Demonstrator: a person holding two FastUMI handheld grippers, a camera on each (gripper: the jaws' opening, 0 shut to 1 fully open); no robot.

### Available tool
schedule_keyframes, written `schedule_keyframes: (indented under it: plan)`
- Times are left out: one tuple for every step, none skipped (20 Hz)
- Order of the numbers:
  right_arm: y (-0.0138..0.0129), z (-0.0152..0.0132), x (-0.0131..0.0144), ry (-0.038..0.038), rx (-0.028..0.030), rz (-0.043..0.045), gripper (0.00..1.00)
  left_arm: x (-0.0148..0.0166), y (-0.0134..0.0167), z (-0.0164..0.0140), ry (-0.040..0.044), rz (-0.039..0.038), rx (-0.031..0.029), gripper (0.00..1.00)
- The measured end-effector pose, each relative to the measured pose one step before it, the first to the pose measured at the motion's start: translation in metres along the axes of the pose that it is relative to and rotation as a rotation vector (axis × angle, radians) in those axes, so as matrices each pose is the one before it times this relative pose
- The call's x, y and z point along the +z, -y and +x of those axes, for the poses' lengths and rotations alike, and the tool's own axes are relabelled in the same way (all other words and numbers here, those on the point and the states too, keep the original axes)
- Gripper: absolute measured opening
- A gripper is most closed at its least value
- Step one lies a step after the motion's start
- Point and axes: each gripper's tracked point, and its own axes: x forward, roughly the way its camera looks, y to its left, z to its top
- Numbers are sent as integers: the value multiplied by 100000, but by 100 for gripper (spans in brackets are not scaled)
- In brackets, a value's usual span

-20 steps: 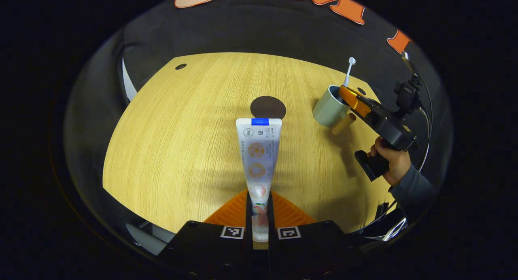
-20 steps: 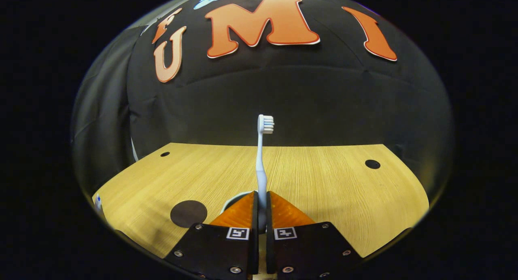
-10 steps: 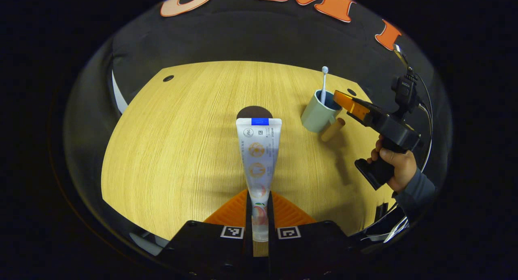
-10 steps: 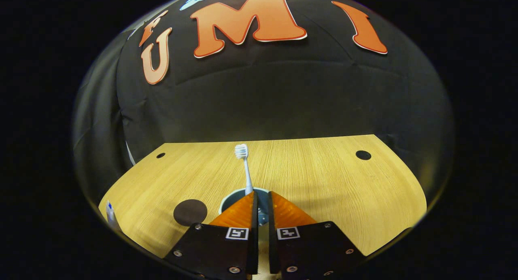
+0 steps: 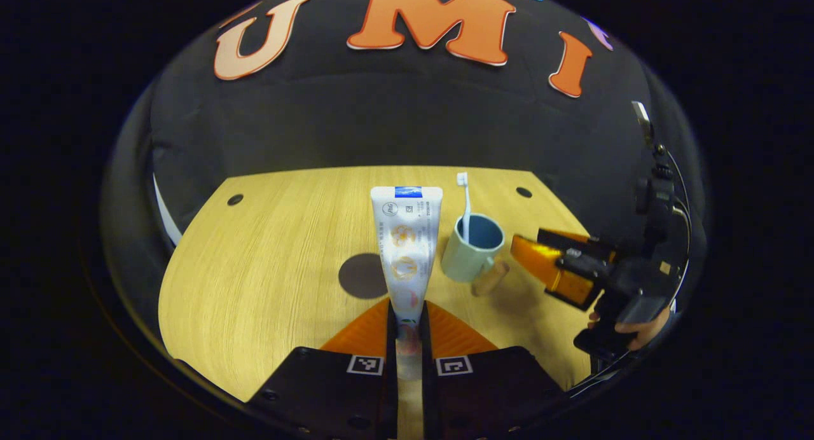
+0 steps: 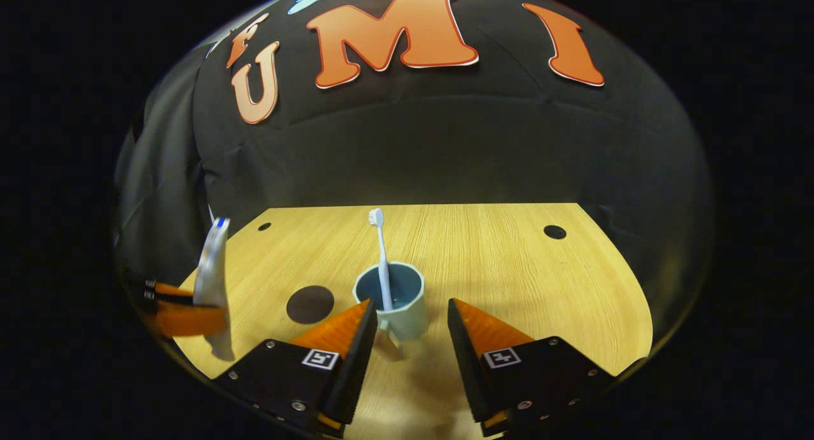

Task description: Put the toothbrush and toothpaste on the desktop into the cup, then pick up the cup and place it on the coaster on the desktop.

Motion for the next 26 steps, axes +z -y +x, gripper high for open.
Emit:
schedule_keyframes:
  plan:
    - [148, -734, -505, -872, -105, 296, 70, 768, -16, 467, 4208, 993, -174, 15]
    - [187, -719, -357, -255, -135, 734, 77, 874, 19, 560, 4035, 747, -209, 15]
    - [105, -715, -513, -722, 145, 840, 83, 870, 232, 526, 4139, 287, -1003, 15]
    - [258, -712, -591, -1082, -390, 322, 86, 603, 166, 591, 4058, 292, -971, 15]
    - [312, -595, -697, -1229, -790, -222, 90, 843, 294, 511, 3871, 273, -1111, 15]
    - [334, -563, -545, -907, -697, -358, 92, 1109, 571, 505, 4133, 295, -937, 15]
    - [334, -614, -457, -507, -872, -304, 94, 754, 319, 441, 3748, 351, -908, 16]
    - [389, -530, -356, -196, -876, -137, 95, 771, 227, 541, 4144, 179, -926, 15]
    - [304, -444, -345, -306, -1070, -140, 96, 1072, 442, 610, 4312, 32, -710, 15]
    - [296, -444, -166, 158, -1077, -76, 97, 1048, 544, 549, 3951, 321, -614, 15]
    - [340, -472, -374, -655, -1104, -312, 97, 1031, 676, 706, 3301, 588, -358, 15]
    - [332, -355, -375, -1005, -1036, -125, 97, 720, 501, 716, 2460, 694, -317, 15]
    - [235, -370, -257, -917, -664, 347, 97, 509, 702, 656, 2841, 572, -788, 15]
    - [278, -242, -164, -429, -744, 592, 97, 549, 572, 595, 3314, 705, -475, 15]
    - [278, -268, -160, -224, -699, 484, 97, 150, 507, 600, 2498, 423, -490, 15]
    - [312, -185, -142, -464, -839, 226, 97, -34, 663, 629, 2087, 487, -738, 15]
    - [278, -166, -204, -312, -730, 155, 97, -224, 436, 369, 1089, 629, -346, 15]
    - [247, -181, -185, -341, -540, 103, 97, -214, 508, 467, 1226, 541, -306, 15]
    - [248, -159, -145, -344, -282, -35, 97, -367, 371, 452, 862, -75, 155, 15]
    - [256, -75, -118, -520, -428, -280, 97, -307, 248, 330, 881, 30, 574, 15]
    - [176, -10, -250, -452, -63, -196, 97, -409, 30, 298, 1765, 261, 1411, 15]
    - [174, 10, -142, -390, -178, -193, 97, -442, 21, 296, 916, 739, 1497, 15]
    - [161, 80, -108, -448, 80, -48, 97, -406, -255, 117, 1739, 879, 1814, 15]
    - [170, 43, -228, -545, -4, -15, 97, -558, 108, 112, 438, 572, 1209, 15]
    - [159, 79, -220, -626, 87, -155, 97, -899, -50, 153, -85, 130, 1505, 15]
    - [83, 237, -285, -810, 303, -28, 97, -769, 27, -44, -295, -188, 1214, 15]
